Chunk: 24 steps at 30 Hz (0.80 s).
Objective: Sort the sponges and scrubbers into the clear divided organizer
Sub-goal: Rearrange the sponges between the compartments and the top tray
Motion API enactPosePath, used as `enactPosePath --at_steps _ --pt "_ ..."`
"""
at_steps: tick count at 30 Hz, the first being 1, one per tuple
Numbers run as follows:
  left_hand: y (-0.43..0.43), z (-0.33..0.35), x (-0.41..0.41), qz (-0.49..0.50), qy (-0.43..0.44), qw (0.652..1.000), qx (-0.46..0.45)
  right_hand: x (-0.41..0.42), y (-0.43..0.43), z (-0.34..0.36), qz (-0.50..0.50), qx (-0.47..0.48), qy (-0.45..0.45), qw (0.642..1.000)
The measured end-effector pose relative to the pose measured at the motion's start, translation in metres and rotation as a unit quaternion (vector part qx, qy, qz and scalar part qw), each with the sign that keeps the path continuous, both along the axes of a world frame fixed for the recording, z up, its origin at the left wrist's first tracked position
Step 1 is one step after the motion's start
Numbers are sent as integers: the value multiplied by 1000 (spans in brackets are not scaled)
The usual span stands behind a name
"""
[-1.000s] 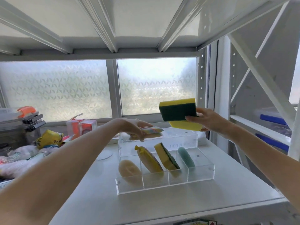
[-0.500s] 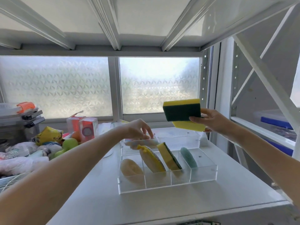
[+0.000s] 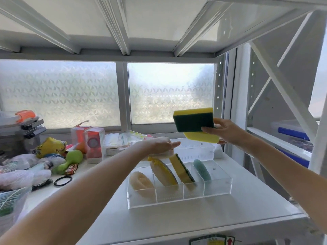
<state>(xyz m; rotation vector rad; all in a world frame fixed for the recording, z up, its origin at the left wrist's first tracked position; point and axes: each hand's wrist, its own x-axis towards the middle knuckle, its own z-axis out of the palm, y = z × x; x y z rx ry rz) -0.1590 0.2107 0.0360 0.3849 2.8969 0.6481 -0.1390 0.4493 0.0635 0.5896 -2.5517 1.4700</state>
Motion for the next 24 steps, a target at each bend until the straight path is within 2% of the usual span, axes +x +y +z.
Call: enactPosePath --at_steps 2,5,7,9,11,13,16,19,24 --pt "-4 3 1 6 23 1000 -8 1 0 0 -8 13 -13 1000" --pt "-14 0 -4 12 -22 1000 7 0 -1 -1 -17 34 -38 999" --pt "-17 0 -4 0 -26 999 40 -3 -4 3 -12 16 -68 998" --pt "-18 2 -4 -14 5 989 147 -7 -9 9 15 -13 -116 993" --pt "-22 7 -2 -16 21 963 268 -13 -15 15 42 -39 -175 983" --pt "-31 11 -5 -37 21 940 338 -23 -23 16 62 -45 -213 974" --pt "-30 12 -3 -66 20 937 343 -35 -34 14 69 -28 -230 970" --pt "-17 9 -4 -44 27 936 349 -43 -38 6 45 -12 -220 974" --pt "-7 3 -30 69 57 958 272 -50 -16 0 -43 -44 -105 993"
